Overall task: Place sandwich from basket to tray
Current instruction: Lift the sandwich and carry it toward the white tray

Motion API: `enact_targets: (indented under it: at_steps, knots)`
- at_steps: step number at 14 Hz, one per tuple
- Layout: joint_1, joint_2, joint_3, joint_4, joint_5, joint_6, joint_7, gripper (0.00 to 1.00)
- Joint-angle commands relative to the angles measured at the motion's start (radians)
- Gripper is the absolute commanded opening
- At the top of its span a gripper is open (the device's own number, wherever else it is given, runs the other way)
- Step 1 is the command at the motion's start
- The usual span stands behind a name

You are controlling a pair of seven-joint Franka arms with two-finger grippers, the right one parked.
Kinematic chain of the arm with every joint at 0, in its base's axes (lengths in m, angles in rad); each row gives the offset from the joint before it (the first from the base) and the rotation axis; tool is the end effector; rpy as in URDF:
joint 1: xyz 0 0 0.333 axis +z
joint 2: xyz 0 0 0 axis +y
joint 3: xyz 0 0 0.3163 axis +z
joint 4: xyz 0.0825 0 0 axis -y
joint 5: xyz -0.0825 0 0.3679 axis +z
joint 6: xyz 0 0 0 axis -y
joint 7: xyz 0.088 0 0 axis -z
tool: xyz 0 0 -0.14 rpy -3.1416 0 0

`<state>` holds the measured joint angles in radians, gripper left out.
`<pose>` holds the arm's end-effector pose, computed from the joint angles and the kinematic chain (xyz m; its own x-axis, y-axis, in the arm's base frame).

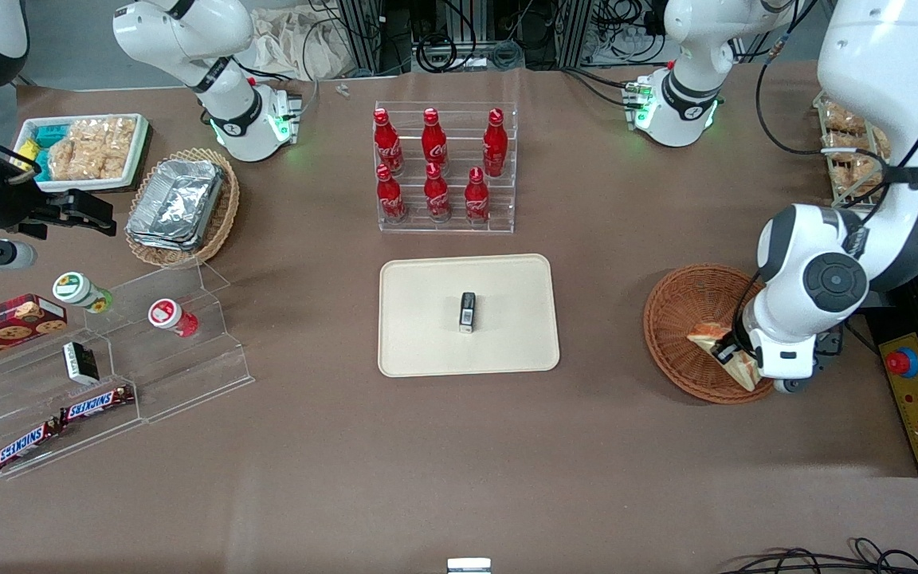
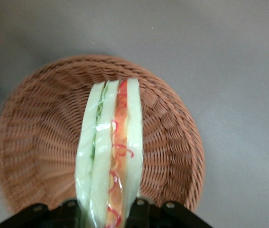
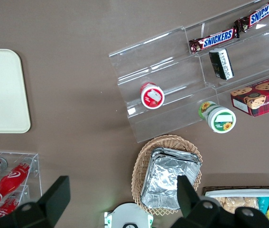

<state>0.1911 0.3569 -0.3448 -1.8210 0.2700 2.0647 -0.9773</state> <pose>0.6079 -0.0610 0.3211 0.7663 0.6414 0.0368 0.6397 -0.7564 -0.1361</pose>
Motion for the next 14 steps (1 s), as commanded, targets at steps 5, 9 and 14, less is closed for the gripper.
enact_targets:
  at_steps: [5, 9, 14]
  knots:
    - [-0.001, -0.004, -0.232, 0.451, -0.092, -0.488, -0.024, 0.0]
    - [-0.004, 0.068, -0.428, 0.453, -0.083, -0.399, -0.008, 0.0]
    - [-0.156, 0.212, -0.448, 0.23, 0.168, -0.121, -0.037, 0.0]
